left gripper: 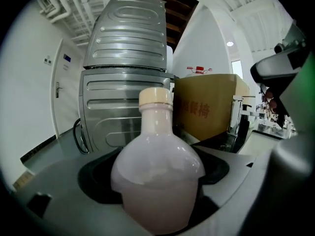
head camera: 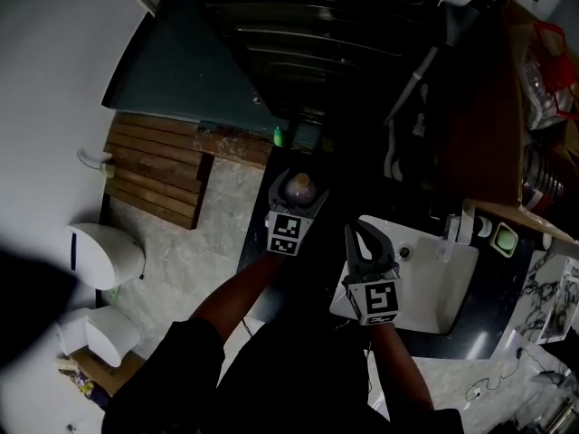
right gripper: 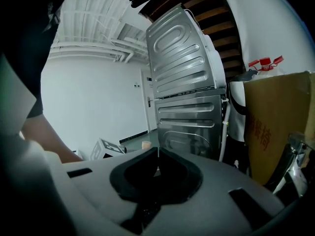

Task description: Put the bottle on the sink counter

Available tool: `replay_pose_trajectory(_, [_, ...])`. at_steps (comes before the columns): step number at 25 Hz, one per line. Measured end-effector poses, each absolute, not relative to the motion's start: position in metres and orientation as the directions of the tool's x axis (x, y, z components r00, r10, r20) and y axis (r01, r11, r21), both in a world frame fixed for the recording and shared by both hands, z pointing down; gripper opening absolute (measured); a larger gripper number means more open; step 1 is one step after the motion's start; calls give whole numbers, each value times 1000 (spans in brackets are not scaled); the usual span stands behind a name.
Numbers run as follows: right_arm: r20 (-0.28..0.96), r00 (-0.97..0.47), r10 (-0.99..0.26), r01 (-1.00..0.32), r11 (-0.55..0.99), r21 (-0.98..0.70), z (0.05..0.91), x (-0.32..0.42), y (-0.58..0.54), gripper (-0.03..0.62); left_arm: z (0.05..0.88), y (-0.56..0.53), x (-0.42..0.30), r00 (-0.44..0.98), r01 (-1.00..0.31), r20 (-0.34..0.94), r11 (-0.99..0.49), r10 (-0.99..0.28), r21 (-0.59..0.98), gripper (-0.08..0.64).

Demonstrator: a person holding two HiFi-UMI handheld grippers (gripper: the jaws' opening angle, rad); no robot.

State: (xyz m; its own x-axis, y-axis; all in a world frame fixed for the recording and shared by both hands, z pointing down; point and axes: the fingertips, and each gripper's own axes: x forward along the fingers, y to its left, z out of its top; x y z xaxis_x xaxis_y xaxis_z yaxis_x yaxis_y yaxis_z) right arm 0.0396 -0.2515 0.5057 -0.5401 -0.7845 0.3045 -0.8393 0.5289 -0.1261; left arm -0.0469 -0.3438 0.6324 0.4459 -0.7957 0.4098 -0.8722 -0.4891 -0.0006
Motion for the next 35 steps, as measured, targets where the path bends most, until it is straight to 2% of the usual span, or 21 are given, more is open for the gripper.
replay_pose_trajectory(7, [321,-519,-792,-852,511,-118,514,47,-251,40,646,-354,-41,426,-864,463,-501,-777,-45,402])
replay_pose_trajectory(15, [315,-514,-798,-855,504,-121,511,51,-250,40,665,-358,-39,432,-855,558,-518,-709,5,402])
replay_pose_trajectory(35, [293,-486,-823,-873,476,-111,506,58,-242,40,680,-347,-35,480,-803,611,-596,-630,16,402])
